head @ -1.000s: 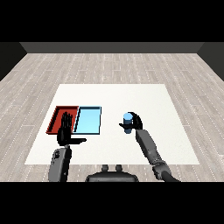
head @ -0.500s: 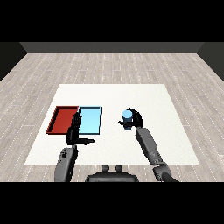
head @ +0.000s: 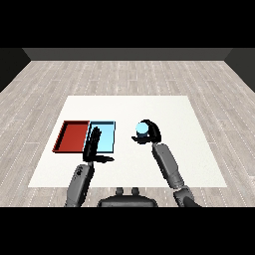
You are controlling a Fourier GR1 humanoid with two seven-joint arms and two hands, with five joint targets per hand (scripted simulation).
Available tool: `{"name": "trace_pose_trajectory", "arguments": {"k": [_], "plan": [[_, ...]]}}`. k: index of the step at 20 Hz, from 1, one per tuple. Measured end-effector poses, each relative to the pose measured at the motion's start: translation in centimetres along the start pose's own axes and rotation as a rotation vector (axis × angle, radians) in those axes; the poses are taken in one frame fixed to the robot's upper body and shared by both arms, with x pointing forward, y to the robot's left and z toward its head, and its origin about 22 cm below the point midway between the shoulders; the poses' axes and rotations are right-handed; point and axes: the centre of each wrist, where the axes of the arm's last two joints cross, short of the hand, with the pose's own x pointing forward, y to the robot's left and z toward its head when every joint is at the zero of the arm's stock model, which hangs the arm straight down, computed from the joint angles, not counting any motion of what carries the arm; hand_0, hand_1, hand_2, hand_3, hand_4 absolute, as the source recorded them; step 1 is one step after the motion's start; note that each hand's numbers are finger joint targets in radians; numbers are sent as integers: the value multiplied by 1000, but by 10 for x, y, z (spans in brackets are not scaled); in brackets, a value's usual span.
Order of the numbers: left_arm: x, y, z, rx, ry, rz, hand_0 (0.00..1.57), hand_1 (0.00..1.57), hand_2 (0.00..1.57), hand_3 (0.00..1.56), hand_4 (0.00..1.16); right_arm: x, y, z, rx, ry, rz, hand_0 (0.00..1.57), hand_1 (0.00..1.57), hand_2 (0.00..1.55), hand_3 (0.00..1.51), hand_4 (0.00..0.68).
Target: Pick the blue can and put it in the blue box
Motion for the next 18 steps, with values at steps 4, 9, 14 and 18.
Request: {"name": "trace_pose_trajectory", "arguments": {"k": [4,9,14,18], "plan": [[-2,-8,-5,-11,17,-13,0,0,0,0,0,5,13,2,4,-8,-3,1429,1429,1451,1423,660],[-7,-25,-17,-43,39,0,0,0,0,0,0,15,26,3,18,-35,-6,1435,1435,1433,1406,661],[-7,-45,-32,-61,48,-23,0,0,0,0,0,19,32,8,31,-42,-6,1422,1422,1444,1412,661],[-22,-59,-33,-67,77,-18,0,0,0,0,0,21,38,10,47,-46,-9,1416,1416,1448,1415,658]]}}
